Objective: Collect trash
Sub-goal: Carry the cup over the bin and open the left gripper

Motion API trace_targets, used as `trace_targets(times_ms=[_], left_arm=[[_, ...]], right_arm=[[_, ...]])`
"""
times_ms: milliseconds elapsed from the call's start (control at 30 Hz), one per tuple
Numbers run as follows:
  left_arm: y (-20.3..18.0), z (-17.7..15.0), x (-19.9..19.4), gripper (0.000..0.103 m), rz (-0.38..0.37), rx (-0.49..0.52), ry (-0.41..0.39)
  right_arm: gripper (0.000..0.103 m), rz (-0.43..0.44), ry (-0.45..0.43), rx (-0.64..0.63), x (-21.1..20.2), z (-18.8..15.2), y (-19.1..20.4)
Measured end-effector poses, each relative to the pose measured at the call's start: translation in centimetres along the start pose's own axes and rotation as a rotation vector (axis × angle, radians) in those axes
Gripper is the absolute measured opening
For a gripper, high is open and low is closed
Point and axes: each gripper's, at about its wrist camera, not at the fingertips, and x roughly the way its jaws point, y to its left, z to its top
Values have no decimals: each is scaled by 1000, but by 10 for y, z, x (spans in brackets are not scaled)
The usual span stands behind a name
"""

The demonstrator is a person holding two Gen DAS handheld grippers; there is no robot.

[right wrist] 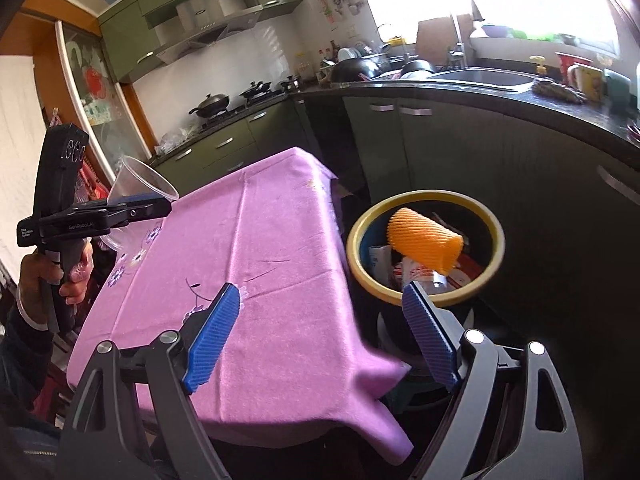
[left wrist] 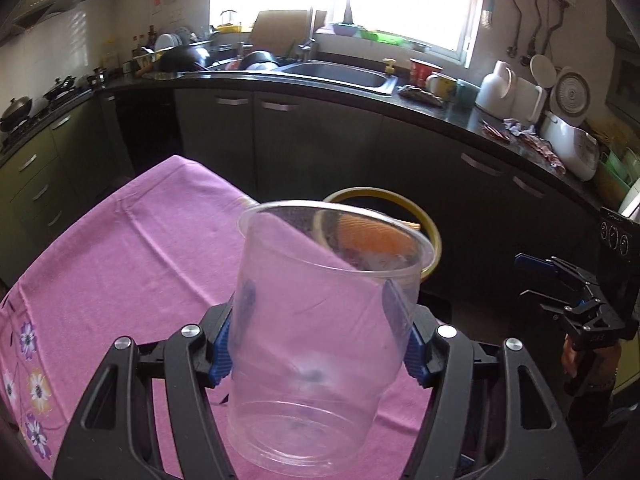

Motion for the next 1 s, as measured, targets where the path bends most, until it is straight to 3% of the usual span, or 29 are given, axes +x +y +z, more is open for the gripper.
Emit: trace_targets(times_ms=[100,233,367,500,700,800,900,967,1000], left_arm=[[-31,22,39,63,-61,5,33],[-57,46,98,63,-99,-61,87],[-70,63,151,63,-56,-143,121],[-71,67,198,63,-14,-288,160],[-71,63,237,63,48,-508,174],[-75,58,246,64,109,-567,166],[-76,56,250,67,185,-608,159],[-77,60,250,82,246,-606,153],[-80,61,249,83,267,-599,139]], right_arm=[[83,-15,-35,46,-18,-5,-25],[83,-23,-64,96,-35,-15,-53],[83,-25,-76,142,-46,-24,-80],[83,-12,-75,172,-49,-33,-101],[83,-2,-78,210,-51,-43,-121],[83,1,-82,225,-52,-48,-128],[83,8,-87,235,-54,-51,-130],[83,12,-90,240,-55,-53,-132],[83,14,-91,242,-56,-54,-133]])
